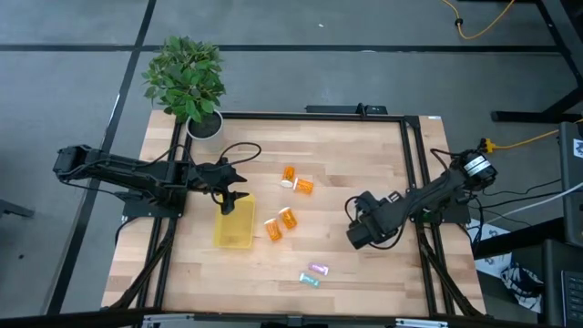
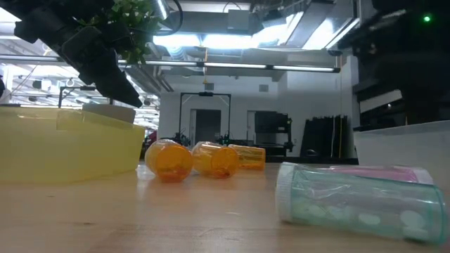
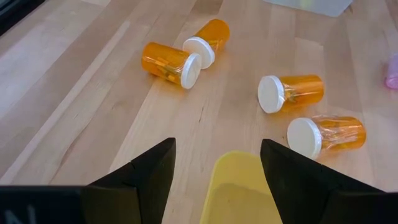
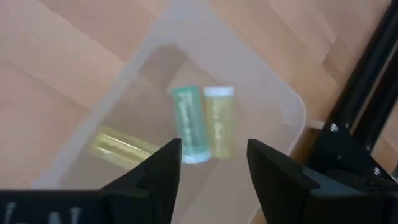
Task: Pick and place medicine bottles into bin by pill shape (circle, oval)
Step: Put the pink pill bottle into the transparent bin
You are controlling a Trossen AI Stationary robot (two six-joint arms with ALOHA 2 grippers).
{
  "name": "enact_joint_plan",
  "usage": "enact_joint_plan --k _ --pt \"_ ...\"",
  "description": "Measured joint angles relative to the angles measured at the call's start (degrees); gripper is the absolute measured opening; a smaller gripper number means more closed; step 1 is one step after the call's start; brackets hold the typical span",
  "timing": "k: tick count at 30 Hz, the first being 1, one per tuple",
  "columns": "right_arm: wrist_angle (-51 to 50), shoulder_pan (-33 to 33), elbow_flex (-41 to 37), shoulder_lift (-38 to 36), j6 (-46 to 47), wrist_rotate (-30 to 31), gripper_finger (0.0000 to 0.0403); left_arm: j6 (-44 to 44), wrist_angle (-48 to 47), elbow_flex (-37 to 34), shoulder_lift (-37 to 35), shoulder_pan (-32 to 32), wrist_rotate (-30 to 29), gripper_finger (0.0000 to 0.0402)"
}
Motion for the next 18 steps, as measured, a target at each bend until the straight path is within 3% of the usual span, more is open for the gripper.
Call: enact_joint_plan --k 6,14,18 --pt "3.3 0.5 4.1 0.0 -3.5 1.2 0.0188 0.0 0.0 0.0 0.0 0.0 0.0 0.0229" --pt "34.5 2.3 3.4 0.6 -25.9 -5.8 0.0187 0.0 0.0 0.0 0.0 0.0 0.0 0.0229" --pt "43.0 2.1 3.3 2.8 -34.5 -9.2 0.0187 0.0 0.0 0.0 0.0 0.0 0.0 0.0229"
